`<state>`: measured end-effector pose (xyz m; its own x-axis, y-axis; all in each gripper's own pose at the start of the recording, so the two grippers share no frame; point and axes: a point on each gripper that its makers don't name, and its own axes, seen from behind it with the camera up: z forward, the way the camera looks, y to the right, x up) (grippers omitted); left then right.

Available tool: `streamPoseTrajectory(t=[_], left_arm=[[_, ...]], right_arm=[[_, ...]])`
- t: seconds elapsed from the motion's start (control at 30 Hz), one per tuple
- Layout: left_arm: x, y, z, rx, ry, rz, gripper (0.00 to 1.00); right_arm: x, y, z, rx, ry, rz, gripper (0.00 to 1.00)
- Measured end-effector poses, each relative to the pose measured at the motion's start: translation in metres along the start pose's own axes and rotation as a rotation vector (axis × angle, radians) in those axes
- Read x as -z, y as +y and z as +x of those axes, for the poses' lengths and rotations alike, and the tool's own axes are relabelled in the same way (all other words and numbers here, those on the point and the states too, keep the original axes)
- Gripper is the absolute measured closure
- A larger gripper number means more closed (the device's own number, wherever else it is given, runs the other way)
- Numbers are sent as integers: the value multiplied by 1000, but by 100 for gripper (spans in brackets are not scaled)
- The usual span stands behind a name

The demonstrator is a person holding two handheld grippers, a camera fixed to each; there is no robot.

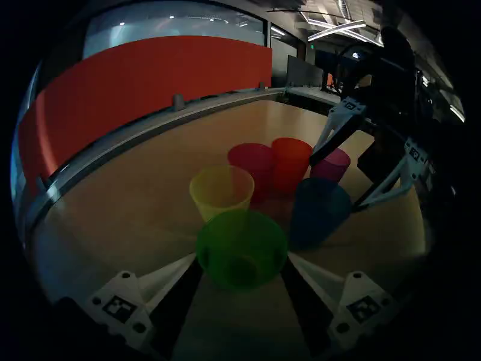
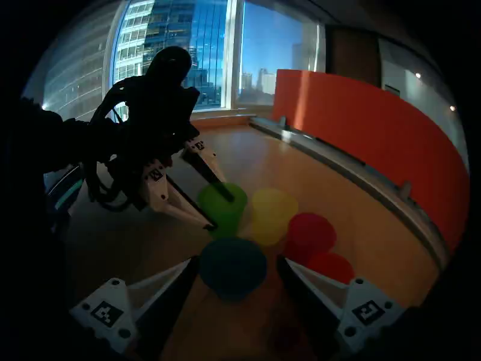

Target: Pour water

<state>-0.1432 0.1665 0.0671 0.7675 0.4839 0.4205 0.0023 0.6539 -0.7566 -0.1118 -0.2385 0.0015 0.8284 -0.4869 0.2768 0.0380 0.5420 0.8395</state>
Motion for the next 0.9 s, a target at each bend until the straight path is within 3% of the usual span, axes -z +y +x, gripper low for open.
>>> streamPoseTrajectory(t=[0.8, 0.9], left_arm=[[13, -4, 9, 9, 32, 17, 16], [15, -4, 9, 9, 36, 16, 16]], right_arm=[[-31, -5, -27, 5, -57, 5, 0], [-33, -6, -28, 6, -59, 2, 4]])
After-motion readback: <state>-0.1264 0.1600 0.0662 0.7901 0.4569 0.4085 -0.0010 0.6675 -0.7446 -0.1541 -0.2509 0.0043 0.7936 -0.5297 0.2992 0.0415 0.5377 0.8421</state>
